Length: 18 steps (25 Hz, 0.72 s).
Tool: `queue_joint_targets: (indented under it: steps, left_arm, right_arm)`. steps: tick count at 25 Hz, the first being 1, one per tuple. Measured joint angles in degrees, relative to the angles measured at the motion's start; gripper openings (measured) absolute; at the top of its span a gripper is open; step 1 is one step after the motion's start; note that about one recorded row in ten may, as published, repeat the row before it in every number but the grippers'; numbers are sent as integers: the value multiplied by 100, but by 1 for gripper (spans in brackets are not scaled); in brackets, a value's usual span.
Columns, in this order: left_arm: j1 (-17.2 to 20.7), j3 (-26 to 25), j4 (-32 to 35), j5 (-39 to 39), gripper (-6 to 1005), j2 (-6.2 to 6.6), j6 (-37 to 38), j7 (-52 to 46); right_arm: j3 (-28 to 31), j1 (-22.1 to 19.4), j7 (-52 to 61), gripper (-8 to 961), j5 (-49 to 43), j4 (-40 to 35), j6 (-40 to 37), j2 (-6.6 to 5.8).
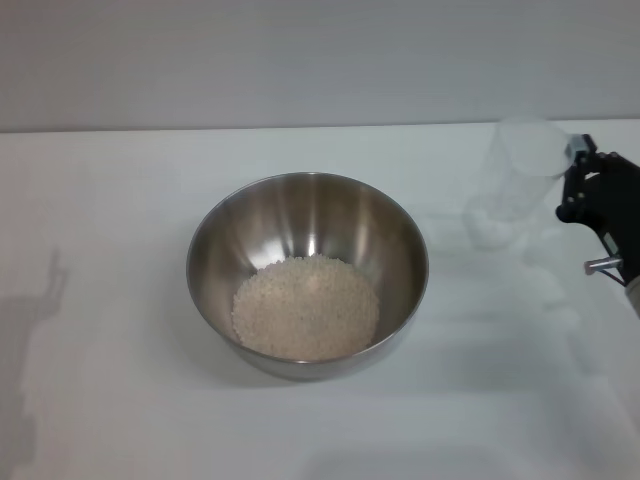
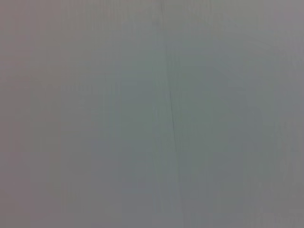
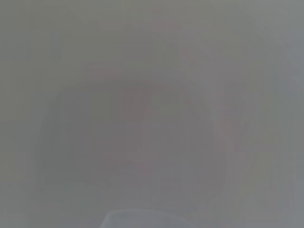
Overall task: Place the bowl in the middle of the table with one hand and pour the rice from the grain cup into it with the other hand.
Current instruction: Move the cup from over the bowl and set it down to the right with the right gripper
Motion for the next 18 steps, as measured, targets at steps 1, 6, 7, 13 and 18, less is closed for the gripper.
queue_joint_targets:
  steps: [1, 6, 7, 13, 18]
  left_arm:
    - [0, 0, 8, -1, 800, -1, -3, 0]
    - [38, 7, 19, -1, 800, -9, -7, 0]
    - [40, 8, 19, -1, 800, -9, -7, 0]
    - [44, 8, 15, 4, 800, -9, -7, 0]
    - [37, 16, 14, 17, 801, -9, -6, 0]
  right_arm:
    - [-16, 16, -2, 4, -9, 13, 59, 1]
    - [-216, 116, -7, 4, -35, 26, 406, 3]
    - [-234, 137, -10, 4, -36, 26, 496, 3]
    - [-377, 298, -15, 5, -37, 16, 1090, 4]
    - [-533, 453, -18, 5, -37, -9, 1394, 4]
